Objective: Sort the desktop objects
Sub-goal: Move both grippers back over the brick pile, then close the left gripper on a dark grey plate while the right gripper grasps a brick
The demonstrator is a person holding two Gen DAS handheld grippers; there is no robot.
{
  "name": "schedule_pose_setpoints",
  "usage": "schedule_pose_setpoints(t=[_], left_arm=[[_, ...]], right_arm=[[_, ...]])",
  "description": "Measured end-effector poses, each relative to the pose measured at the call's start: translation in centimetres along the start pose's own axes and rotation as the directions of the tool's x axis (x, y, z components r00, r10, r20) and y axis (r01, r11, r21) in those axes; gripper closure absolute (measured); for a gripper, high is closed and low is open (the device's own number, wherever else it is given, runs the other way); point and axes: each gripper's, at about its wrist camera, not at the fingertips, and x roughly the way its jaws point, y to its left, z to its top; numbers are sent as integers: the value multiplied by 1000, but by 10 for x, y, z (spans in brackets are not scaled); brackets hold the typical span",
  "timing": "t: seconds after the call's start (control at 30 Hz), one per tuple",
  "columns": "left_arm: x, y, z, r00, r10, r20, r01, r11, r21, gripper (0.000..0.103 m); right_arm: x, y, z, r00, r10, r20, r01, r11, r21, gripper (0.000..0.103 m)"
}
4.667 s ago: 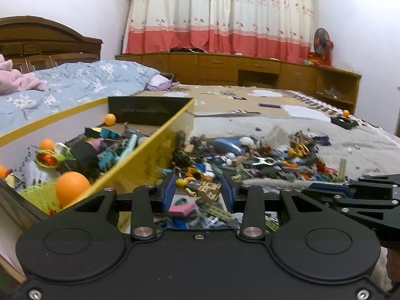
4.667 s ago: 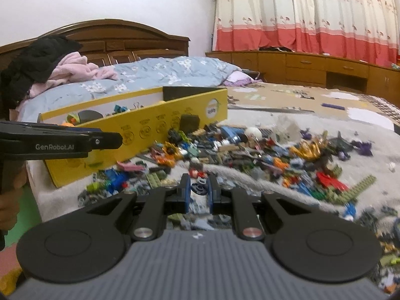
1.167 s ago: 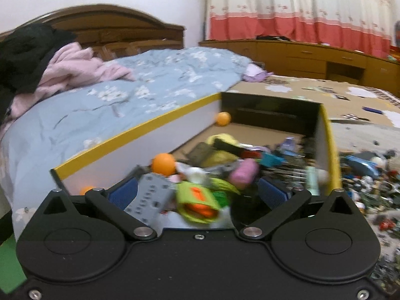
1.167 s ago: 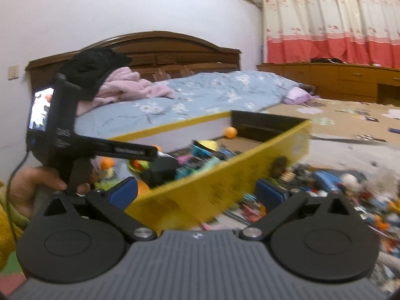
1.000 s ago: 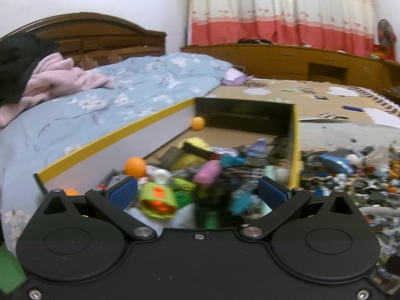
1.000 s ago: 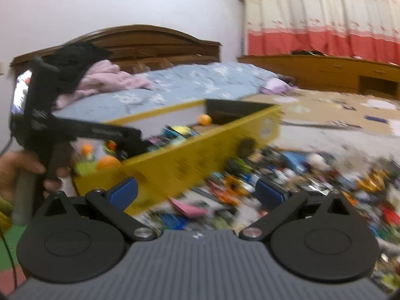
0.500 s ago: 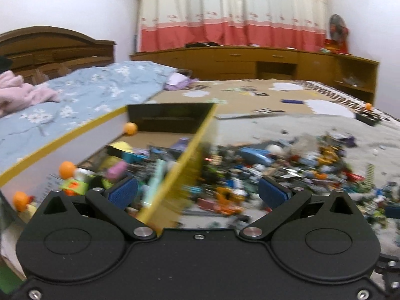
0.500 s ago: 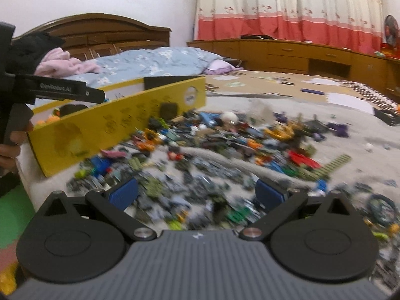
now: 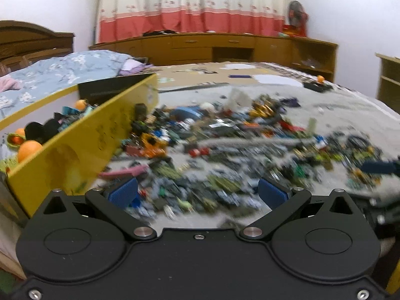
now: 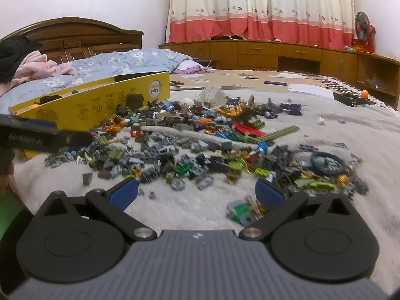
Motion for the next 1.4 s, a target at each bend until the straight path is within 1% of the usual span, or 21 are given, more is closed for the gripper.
schedule_pose_setpoints(t=[0.13,0.23,0.27,0.33,0.37,0.4,0.43,0.53,0.6,0.7,0.8,0.93,1.0,1.1,1.13,1.17,1.2,1.23,1.3,1.33,1.4], left_arm=[[-6,-7,-13,999,-38,6,38,999,11,0],[-7,-10,-20,999,-37,12,37,999,-8,3],[-8,-11,-22,999,-35,11,35,999,-14,5],[-7,-11,-25,999,-34,5,34,999,-26,8],[-6,-10,-25,999,-33,0,33,999,-30,12],[-6,-10,-26,1000,-29,-4,29,999,-34,17],[-5,-8,-26,1000,-28,-4,27,999,-38,19],[-2,-5,-26,999,-39,-8,39,998,-48,25],[-1,-4,-27,999,-50,-10,50,998,-44,27],[3,-6,-29,996,-81,-28,81,997,-11,27],[5,-9,-34,995,-97,-38,98,995,18,28],[8,-7,-36,992,-120,-37,121,992,25,29],[12,-7,-37,992,-119,-36,120,992,39,28],[16,-9,-38,995,-91,-41,94,994,62,28],[16,-10,-38,995,-91,-39,94,994,64,30],[15,-11,-39,995,-96,-37,98,993,66,36],[15,-12,-39,994,-101,-35,104,992,70,46],[14,-14,-39,993,-113,-34,116,990,75,52],[12,-18,-38,991,-129,-34,131,988,84,69],[11,-20,-38,991,-132,-33,134,987,87,71],[10,-23,-38,992,-126,-29,128,988,85,71]], right_arm=[[-7,-1,-7,1000,-15,4,15,1000,6,0],[-11,-2,-10,1000,-13,4,13,1000,13,0],[-13,-2,-11,1000,-13,5,13,1000,22,2],[-15,-4,-12,1000,-16,1,16,999,47,8],[-15,-5,-13,1000,-15,-3,15,998,59,11],[-16,-6,-14,1000,-16,-8,16,998,66,18],[-15,-7,-15,1000,-21,-12,21,997,71,24],[-12,-11,-19,999,-45,-23,46,996,81,34],[-11,-13,-21,998,-60,-23,61,995,80,36],[-7,-13,-23,997,-76,-21,78,995,58,37],[-7,-15,-25,997,-80,-17,81,995,58,43],[-9,-22,-26,997,-77,-9,77,995,69,51],[-10,-24,-26,997,-72,-7,73,995,72,53],[-11,-23,-27,997,-76,-4,76,995,68,59],[-11,-23,-27,997,-78,-2,78,995,68,60],[-11,-23,-27,997,-81,1,80,994,70,60],[-11,-22,-28,997,-83,5,82,994,72,60],[-11,-21,-28,996,-85,7,84,994,70,60],[-10,-19,-29,996,-93,11,92,994,58,60],[-10,-19,-29,995,-94,13,93,994,58,60],[-10,-19,-30,996,-93,16,92,994,62,59]])
